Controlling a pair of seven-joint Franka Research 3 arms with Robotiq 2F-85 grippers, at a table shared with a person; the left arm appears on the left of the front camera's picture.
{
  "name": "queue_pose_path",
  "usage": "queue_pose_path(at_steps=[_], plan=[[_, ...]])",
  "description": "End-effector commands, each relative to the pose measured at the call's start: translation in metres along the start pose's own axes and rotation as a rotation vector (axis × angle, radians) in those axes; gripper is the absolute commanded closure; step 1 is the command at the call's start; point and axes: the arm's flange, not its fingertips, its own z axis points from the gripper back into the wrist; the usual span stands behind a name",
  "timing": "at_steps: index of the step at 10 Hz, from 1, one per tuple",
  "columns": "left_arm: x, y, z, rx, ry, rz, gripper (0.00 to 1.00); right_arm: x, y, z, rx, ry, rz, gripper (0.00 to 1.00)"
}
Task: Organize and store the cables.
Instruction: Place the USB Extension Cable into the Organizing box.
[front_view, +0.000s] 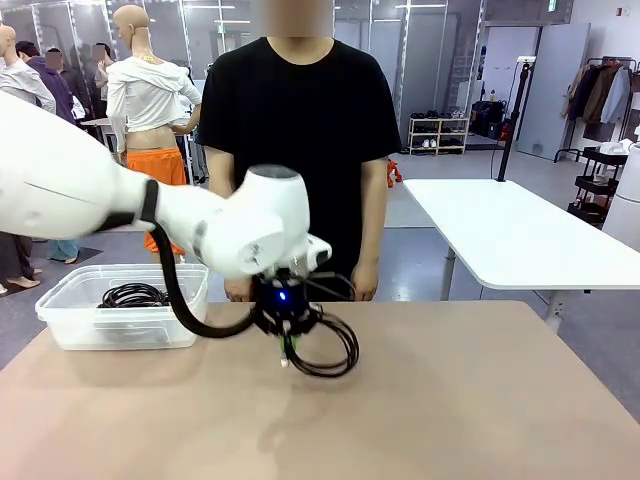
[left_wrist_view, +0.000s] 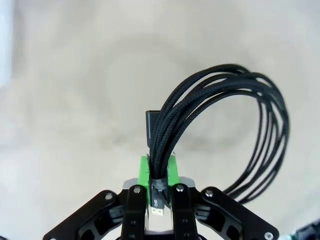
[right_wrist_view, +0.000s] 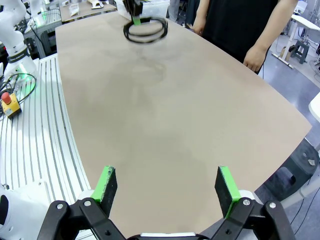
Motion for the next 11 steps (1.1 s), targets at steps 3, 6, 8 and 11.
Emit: queue_pose_path(at_steps=[3, 6, 8, 11], plan=[[-0.021, 0.042, 0.066, -0.003, -0.148, -0.173, 1.0, 0.0, -0.001, 0.003, 0.004, -0.009, 0.01, 0.0], [-0.014, 0.038, 0.082, -0.015, -0.133, -0.16, 1.0, 0.0, -0.001, 0.003, 0.004, -0.009, 0.01, 0.0], [-0.014, 0.038, 0.082, -0.015, -0.133, -0.16, 1.0, 0.0, -0.001, 0.003, 0.004, -0.009, 0.01, 0.0], [-0.014, 0.038, 0.082, -0.015, -0.133, -0.16, 1.0, 0.0, -0.001, 0.003, 0.004, -0.009, 0.01, 0.0]])
